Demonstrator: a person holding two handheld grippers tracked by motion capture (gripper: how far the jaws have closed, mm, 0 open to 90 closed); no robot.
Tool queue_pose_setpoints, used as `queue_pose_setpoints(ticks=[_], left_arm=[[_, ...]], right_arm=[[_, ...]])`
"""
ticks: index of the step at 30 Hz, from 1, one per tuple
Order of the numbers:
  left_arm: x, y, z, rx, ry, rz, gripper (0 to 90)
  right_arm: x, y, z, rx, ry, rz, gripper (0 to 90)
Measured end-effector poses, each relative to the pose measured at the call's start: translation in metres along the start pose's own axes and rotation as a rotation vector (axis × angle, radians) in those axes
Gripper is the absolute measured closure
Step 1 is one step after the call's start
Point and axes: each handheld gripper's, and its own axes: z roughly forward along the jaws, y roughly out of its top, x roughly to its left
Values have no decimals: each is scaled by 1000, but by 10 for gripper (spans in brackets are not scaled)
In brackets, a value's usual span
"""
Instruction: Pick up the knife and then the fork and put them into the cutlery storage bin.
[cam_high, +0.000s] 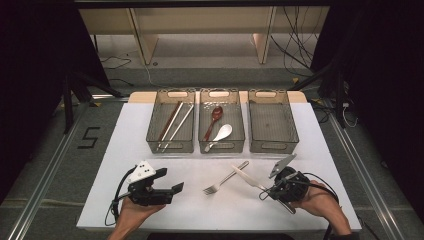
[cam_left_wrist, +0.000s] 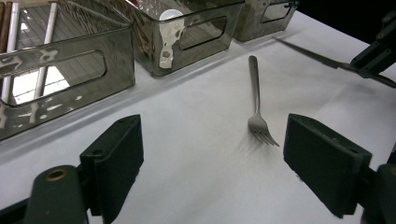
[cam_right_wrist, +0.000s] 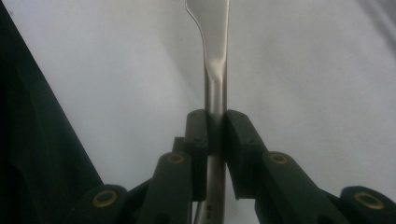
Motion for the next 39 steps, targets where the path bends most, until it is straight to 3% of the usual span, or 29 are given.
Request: queue_pose_setpoints(ticks=[10,22,39], left_arm=[[3,0,-4,-35,1,-8,197],[7,0,-10,-67,15,-15,197],[11,-3,-19,-96,36,-18,197]], right_arm=[[-17,4,-18,-127,-19,78,802],[-38,24,-33,-259,-55,148,803],[-77,50,-46,-335,-108,269,803]])
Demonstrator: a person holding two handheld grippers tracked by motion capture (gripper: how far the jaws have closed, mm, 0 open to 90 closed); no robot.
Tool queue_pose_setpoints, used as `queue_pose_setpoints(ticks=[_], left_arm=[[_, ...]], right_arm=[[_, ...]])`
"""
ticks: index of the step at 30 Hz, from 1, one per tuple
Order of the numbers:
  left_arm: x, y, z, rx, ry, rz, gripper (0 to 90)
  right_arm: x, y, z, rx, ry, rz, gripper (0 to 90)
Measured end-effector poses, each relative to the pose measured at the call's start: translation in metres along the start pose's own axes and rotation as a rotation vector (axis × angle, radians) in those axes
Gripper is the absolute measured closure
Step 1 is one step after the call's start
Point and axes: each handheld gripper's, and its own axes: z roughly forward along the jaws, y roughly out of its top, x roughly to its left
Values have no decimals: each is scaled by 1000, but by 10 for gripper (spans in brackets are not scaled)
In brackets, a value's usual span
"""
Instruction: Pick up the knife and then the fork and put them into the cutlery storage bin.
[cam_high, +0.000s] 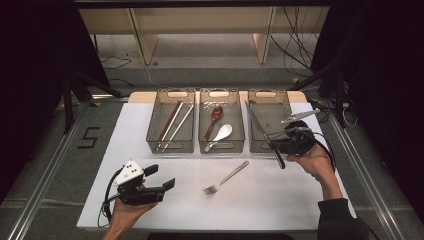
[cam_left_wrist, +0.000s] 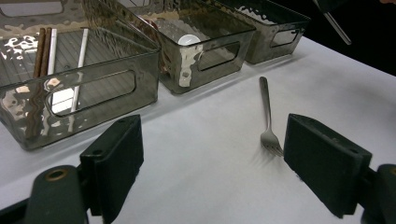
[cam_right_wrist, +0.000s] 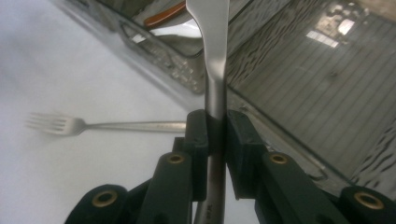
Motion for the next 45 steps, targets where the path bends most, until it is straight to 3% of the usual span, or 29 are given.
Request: queue_pose_setpoints(ticks=[11,23,45], left_arm=[[3,-1,-3,-7,3,8,197],[3,-2,-5,-23,4,1,195],[3,-2,-6,-31,-6,0,196]], right_arm=[[-20,24,1,-30,-60,72,802],[-31,42,8,-21,-102,100,803],[-50,54,29,-10,-167,176,802]])
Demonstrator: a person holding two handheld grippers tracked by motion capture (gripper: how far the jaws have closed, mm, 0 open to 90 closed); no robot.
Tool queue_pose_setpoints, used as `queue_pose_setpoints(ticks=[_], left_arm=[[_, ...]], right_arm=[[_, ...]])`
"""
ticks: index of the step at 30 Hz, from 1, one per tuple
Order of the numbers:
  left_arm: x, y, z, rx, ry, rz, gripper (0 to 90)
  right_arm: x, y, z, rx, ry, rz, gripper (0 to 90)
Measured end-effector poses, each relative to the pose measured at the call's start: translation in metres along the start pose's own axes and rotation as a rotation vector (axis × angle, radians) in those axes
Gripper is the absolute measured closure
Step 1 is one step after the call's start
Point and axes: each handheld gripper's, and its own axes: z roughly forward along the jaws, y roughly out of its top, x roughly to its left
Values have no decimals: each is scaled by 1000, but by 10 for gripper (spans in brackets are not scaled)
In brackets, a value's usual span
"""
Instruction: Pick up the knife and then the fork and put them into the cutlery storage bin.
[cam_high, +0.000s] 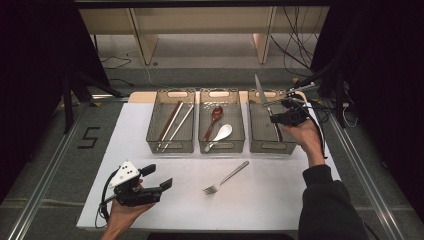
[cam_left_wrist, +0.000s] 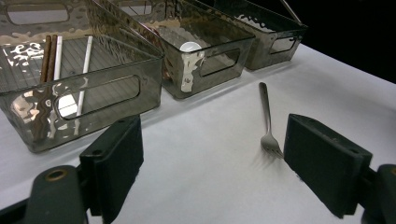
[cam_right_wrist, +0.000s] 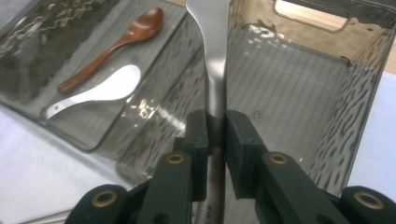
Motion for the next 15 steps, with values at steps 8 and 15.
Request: queue_pose_setpoints(ticks=[8,15], left_arm=[[0,0,1,7,-1,6,196],[0,0,1,7,-1,7,196]], right_arm=[[-9,0,9,15,-35,37,802],[-15,-1,17,38,-59,52,801]])
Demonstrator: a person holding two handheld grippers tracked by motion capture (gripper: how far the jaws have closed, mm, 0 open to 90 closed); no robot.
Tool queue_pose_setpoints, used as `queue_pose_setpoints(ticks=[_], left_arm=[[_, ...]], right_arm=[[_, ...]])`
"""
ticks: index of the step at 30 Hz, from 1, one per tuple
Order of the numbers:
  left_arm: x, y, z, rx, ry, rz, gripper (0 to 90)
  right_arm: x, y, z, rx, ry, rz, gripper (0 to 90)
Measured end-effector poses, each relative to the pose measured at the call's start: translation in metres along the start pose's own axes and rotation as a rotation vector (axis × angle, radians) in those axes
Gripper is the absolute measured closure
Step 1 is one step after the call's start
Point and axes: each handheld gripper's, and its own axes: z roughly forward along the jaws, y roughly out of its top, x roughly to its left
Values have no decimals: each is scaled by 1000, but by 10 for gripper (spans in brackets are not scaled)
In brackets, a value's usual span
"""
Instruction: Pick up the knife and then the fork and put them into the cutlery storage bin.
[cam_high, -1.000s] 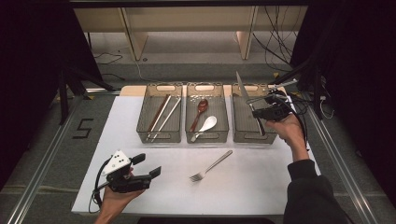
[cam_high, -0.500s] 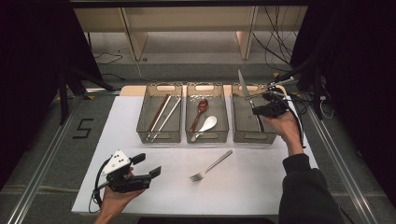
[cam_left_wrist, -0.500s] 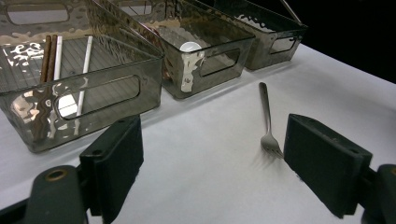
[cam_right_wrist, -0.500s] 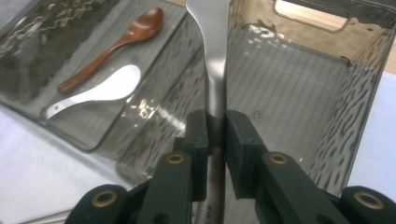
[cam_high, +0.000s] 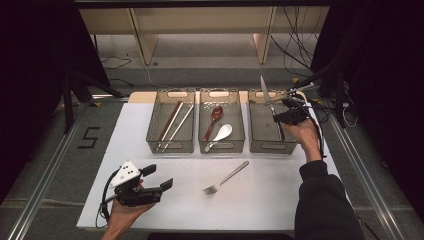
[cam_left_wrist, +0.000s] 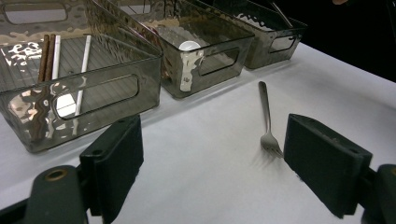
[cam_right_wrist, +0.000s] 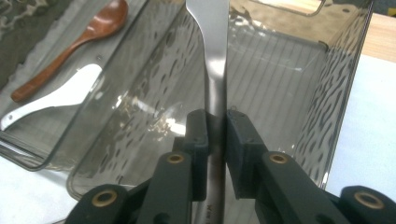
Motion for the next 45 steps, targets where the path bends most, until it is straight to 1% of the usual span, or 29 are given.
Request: queue_pose_setpoints(ticks=[4,9,17,24,26,30,31,32,33,34,35,38,40,42,43,45], left_arm=[[0,0,-1,-2,-1,2,196],[0,0,0,-1,-1,3,196],[-1,0,0,-1,-2,1,196],[0,0,0,2,1,2,196],[-1,0,0,1,1,2,195],[-1,0,0,0,1,3,196],[-1,0,0,0,0,3,196],[-1,0,0,1,1,3,196],[-1,0,0,1,1,1,196],[-1,0,0,0,1,0,196],[-1,0,0,0,1,-1,195],[-1,0,0,0,-1,3,196],[-1,0,0,0,0,3,196],[-1,0,0,1,0,3,196],[-1,0,0,1,0,3,196],[-1,0,0,2,0,2,195]], right_arm=[[-1,-2,5,6,-3,9,801],[1,-3,9,21,-3,6,801],[1,-6,15,31,-7,14,800],[1,-11,21,58,-11,16,800],[2,-11,23,68,-19,8,799],[1,-11,25,80,-26,17,795],[2,-11,26,88,-36,14,788],[2,-11,27,92,-48,11,806],[2,-11,25,77,-43,7,805],[2,-10,22,64,-26,15,789],[3,-9,19,49,-20,8,767],[6,-6,11,28,-12,-11,726],[8,-6,8,22,-1,-17,651],[11,-8,6,17,11,-27,596],[13,-9,5,12,24,-35,564],[19,-10,1,-2,35,-61,526]])
